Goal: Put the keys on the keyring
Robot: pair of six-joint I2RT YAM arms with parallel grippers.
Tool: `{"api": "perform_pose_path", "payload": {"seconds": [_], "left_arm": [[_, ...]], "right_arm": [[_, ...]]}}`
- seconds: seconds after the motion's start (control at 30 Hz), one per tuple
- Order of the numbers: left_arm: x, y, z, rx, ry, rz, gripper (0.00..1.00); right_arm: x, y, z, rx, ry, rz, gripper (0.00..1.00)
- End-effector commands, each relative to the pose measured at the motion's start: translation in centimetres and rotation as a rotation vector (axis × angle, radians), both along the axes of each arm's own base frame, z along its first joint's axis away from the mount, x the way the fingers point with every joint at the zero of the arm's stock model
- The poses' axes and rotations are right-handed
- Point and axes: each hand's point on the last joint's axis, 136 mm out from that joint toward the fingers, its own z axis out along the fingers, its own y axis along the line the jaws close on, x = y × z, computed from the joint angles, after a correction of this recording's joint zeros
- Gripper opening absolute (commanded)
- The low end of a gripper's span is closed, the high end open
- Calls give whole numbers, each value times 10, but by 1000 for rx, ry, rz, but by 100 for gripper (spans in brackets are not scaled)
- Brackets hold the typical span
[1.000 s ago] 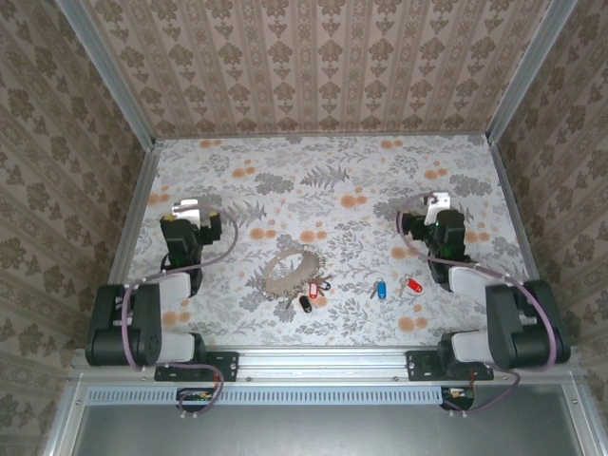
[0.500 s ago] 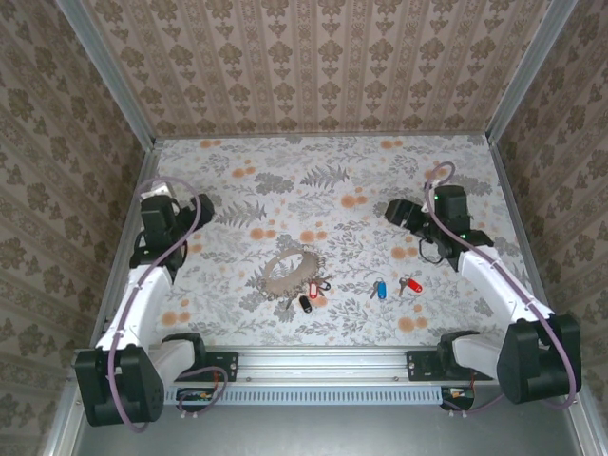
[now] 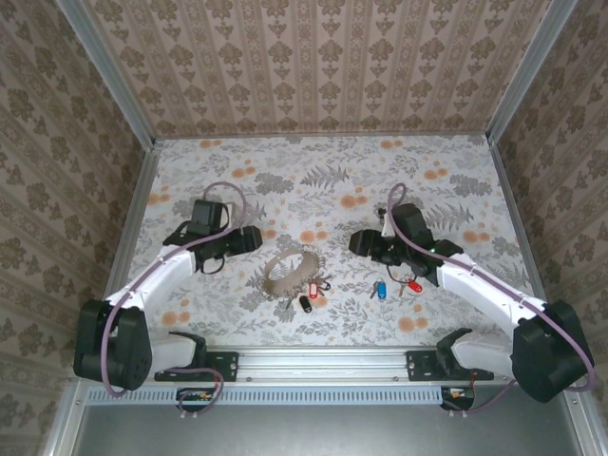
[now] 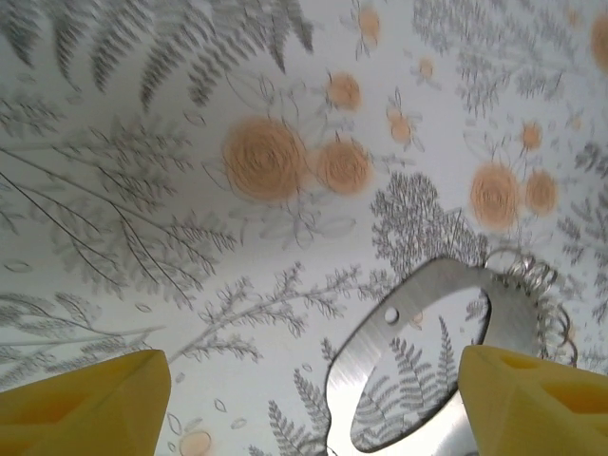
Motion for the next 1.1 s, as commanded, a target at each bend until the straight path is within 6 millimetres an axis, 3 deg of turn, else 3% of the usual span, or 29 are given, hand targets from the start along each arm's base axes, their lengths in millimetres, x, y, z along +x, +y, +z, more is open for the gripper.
{"api": "perform_pose_path", "payload": {"seconds": [0.0,0.17,0.33,0.47,0.67,1.07], "left_arm": [[-17,-12,-6,6,64,-88,80],[-35,-31,-17,-34,101,-173,74],[-33,-36,-27,-42,106,-172,73],[-29,-45,-33,-40,129,-200,67],[-36,-54,-52,-24,172,-225,67],[-67,-81,-67,-48,210,-288,67]], "right_arm": [[-5,18,-14,8,52,15,60],[-12,58,-35,-19,109,101,59],[-7,85,-52,-27,154,101,55],[-2,89,-64,-27,179,55,56],[4,84,-78,-62,200,5,56],[11,80,-99,-112,214,-16,56]]}}
